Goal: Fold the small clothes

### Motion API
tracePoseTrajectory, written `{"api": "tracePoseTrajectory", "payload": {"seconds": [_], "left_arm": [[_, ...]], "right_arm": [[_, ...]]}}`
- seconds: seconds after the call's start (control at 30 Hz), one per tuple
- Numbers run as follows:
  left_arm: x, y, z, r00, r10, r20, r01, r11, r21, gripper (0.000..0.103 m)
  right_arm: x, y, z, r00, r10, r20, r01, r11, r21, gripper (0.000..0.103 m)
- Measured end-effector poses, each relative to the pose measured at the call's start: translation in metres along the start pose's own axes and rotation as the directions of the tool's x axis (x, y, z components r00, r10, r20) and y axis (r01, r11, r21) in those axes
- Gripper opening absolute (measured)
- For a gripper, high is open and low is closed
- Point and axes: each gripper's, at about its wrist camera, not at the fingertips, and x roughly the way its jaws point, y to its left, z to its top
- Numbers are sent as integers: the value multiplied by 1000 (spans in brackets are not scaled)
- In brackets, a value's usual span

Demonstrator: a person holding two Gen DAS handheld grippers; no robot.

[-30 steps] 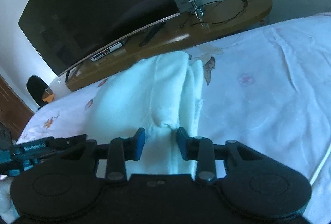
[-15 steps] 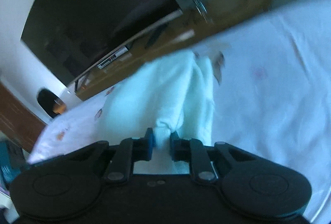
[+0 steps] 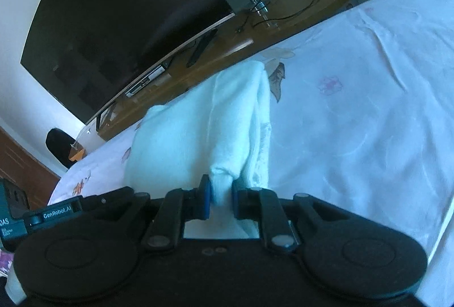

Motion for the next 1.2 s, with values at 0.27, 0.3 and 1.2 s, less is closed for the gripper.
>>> {"api": "tracePoseTrajectory", "payload": {"seconds": [0.27, 0.3, 1.2], "left_arm": [[16, -11, 34, 996, 26, 84, -29, 999, 33, 65], [19, -12, 38, 995, 22, 92, -25, 999, 39, 65], [-42, -25, -62, 987, 151, 54, -160, 939, 305, 83]], "right_arm": [[-6, 12, 30, 982, -92, 164, 115, 984, -137, 38], [3, 17, 33, 981, -99, 168, 130, 974, -184, 37], [-22, 26, -34, 974, -227, 16, 218, 909, -355, 41]]}}
